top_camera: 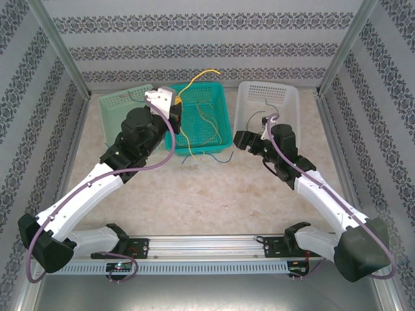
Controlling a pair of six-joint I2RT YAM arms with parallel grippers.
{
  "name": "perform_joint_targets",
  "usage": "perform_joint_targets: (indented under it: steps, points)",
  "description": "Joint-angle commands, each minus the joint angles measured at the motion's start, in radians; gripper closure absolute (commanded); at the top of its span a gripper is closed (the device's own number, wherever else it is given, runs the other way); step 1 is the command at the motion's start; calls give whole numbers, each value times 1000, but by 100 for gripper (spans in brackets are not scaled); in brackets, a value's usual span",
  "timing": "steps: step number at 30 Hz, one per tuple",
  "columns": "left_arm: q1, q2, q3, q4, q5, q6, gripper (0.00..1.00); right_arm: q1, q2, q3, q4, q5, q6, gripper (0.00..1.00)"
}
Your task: Untangle the cables
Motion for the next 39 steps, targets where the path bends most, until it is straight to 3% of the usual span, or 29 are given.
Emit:
perform_joint_targets:
  steps: [1,14,19,27,39]
  points:
    - [8,-35,56,27,51,-43,99,-1,-8,-13,4,24,9,15]
    - [2,-207,-160,-93,157,-390,99,-1,23,-16,16,40,33,14]
    - [2,-218,-135,-93,101,-307,98,1,59,7,28,16,36,14]
    - [19,-23,88,-165,70,-70,97,5,44,-7,28,26,42,14]
    - [190,259,189,-102,161,-72,97,1,-47,-56,-3,70,36,14]
